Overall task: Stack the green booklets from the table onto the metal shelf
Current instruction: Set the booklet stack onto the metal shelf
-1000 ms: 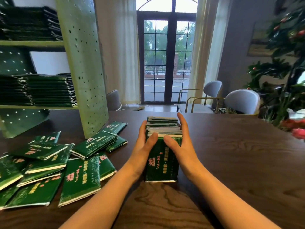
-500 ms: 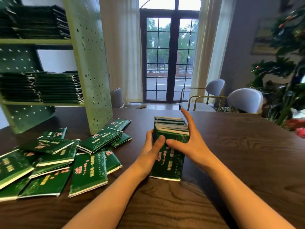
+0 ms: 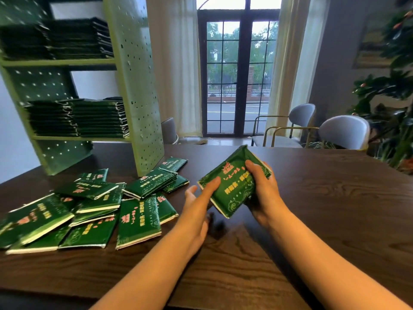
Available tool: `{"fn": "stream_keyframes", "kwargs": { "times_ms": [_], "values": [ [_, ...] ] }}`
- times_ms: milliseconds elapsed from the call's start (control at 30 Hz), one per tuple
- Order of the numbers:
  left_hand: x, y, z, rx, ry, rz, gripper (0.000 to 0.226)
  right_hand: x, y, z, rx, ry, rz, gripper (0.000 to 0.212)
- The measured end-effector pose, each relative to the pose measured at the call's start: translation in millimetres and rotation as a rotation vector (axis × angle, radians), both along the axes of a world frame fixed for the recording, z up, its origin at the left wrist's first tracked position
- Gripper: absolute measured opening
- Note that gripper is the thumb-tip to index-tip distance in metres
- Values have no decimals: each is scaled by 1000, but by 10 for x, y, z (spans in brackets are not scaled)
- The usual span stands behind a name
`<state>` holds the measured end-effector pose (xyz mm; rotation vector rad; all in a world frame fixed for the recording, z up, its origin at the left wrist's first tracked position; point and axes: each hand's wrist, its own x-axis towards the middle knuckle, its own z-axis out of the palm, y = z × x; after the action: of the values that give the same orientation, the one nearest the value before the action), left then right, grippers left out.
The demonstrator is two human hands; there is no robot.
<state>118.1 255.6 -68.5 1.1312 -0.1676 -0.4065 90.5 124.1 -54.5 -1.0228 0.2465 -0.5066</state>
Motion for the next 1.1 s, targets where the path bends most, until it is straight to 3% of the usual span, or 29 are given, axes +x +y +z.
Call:
{"fn": "stream_keyframes", "kwargs": {
  "times_ms": [67, 233, 400, 567, 833, 933, 1033, 1100],
  "values": [
    [-106, -8, 44, -146, 59, 37, 100, 12, 117, 18, 42, 17, 8, 65],
    [-188, 139, 277, -289, 38, 153, 93, 2, 414, 283, 75, 33, 49, 45],
    [-123, 483, 491, -197, -59, 238, 75, 75, 835, 565, 75, -8, 61, 40],
    [-62, 859, 679, -193, -37, 347, 52, 227, 1275, 713, 81, -20, 101, 44],
    [211, 1674, 1279, -179, -77, 437, 53, 402, 1987, 1308, -58, 0, 214, 44],
    [286, 1948, 1543, -113, -139, 430, 51, 468, 2147, 1490, -179, -8, 273, 56],
    [373, 2194, 1842, -58, -209, 402, 19, 586, 2267, 1688, -348, -25, 333, 72],
    [447, 2347, 2075, -42, -239, 370, 13, 655, 2312, 1865, -457, -62, 401, 68]
  ]
}}
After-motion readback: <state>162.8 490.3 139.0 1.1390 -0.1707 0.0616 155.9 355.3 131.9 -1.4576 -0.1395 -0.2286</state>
